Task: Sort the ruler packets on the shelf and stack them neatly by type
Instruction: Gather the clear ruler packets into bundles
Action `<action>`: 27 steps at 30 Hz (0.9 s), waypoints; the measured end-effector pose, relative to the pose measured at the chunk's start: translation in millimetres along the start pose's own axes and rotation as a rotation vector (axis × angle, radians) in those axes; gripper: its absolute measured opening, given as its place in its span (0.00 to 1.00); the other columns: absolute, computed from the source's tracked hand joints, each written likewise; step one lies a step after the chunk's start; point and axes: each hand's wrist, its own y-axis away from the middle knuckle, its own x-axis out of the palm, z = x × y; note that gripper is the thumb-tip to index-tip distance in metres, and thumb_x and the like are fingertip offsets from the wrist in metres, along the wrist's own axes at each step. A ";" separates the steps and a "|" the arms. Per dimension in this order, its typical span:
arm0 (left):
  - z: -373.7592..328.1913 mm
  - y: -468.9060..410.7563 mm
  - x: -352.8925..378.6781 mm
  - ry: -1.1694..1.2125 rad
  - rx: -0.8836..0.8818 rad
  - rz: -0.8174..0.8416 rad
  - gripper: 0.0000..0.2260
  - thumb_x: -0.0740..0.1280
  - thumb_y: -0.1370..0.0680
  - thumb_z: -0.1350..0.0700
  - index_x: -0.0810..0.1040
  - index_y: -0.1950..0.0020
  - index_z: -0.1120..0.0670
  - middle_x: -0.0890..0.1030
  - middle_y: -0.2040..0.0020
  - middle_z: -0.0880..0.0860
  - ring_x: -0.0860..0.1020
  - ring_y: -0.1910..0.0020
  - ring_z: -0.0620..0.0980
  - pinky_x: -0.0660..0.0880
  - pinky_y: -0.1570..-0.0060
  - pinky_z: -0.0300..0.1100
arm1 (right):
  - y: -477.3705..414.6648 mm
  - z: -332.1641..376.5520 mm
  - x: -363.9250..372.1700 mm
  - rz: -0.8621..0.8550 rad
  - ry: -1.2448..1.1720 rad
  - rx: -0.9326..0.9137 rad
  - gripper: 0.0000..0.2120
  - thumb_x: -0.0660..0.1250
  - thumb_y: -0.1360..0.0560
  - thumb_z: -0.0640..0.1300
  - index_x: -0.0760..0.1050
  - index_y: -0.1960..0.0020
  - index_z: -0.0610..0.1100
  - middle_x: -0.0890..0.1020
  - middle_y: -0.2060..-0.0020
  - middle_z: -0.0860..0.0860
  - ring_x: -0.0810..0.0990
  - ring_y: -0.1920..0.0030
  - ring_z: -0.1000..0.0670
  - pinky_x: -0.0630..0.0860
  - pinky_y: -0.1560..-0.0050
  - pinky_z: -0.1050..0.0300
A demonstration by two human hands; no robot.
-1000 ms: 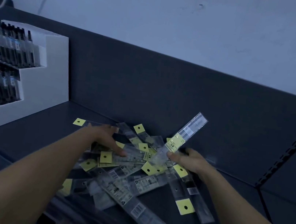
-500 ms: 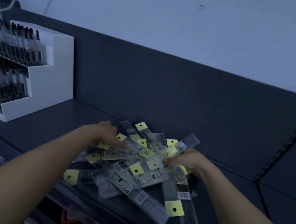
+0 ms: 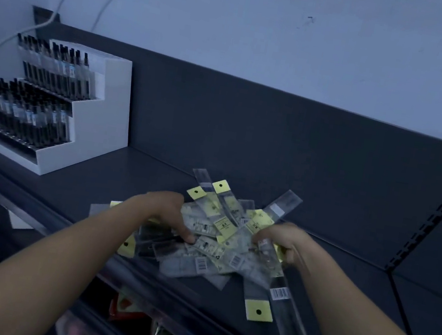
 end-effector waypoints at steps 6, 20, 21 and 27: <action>-21.9 8.6 0.6 0.110 0.027 -0.014 0.33 0.79 0.38 0.40 0.72 0.42 0.54 0.75 0.46 0.48 0.74 0.48 0.50 0.73 0.51 0.44 | -5.2 -3.2 3.5 -0.019 -0.165 0.005 0.13 0.75 0.32 0.31 0.75 0.49 0.34 0.82 0.50 0.37 0.82 0.67 0.43 0.79 0.72 0.54; -39.0 14.2 1.1 0.378 0.128 -0.008 0.20 0.82 0.38 0.50 0.77 0.54 0.51 0.81 0.55 0.46 0.78 0.56 0.44 0.72 0.61 0.39 | -5.3 -18.3 -14.5 0.205 -0.481 0.059 0.08 0.70 0.27 0.33 0.76 0.49 0.37 0.83 0.56 0.40 0.84 0.69 0.42 0.82 0.70 0.45; -40.6 14.3 -0.7 0.384 0.136 -0.018 0.20 0.82 0.38 0.50 0.77 0.54 0.51 0.81 0.54 0.46 0.78 0.55 0.45 0.73 0.60 0.40 | -4.5 -19.0 -16.7 0.217 -0.508 0.043 0.06 0.69 0.26 0.33 0.76 0.50 0.38 0.84 0.59 0.41 0.84 0.68 0.42 0.82 0.69 0.44; -59.1 18.5 -16.8 0.461 0.183 -0.136 0.25 0.83 0.40 0.52 0.77 0.48 0.54 0.81 0.51 0.50 0.79 0.51 0.50 0.76 0.49 0.46 | 2.5 -5.6 -31.9 0.143 -0.610 -0.195 0.08 0.67 0.25 0.31 0.75 0.50 0.42 0.84 0.54 0.43 0.83 0.57 0.42 0.83 0.61 0.44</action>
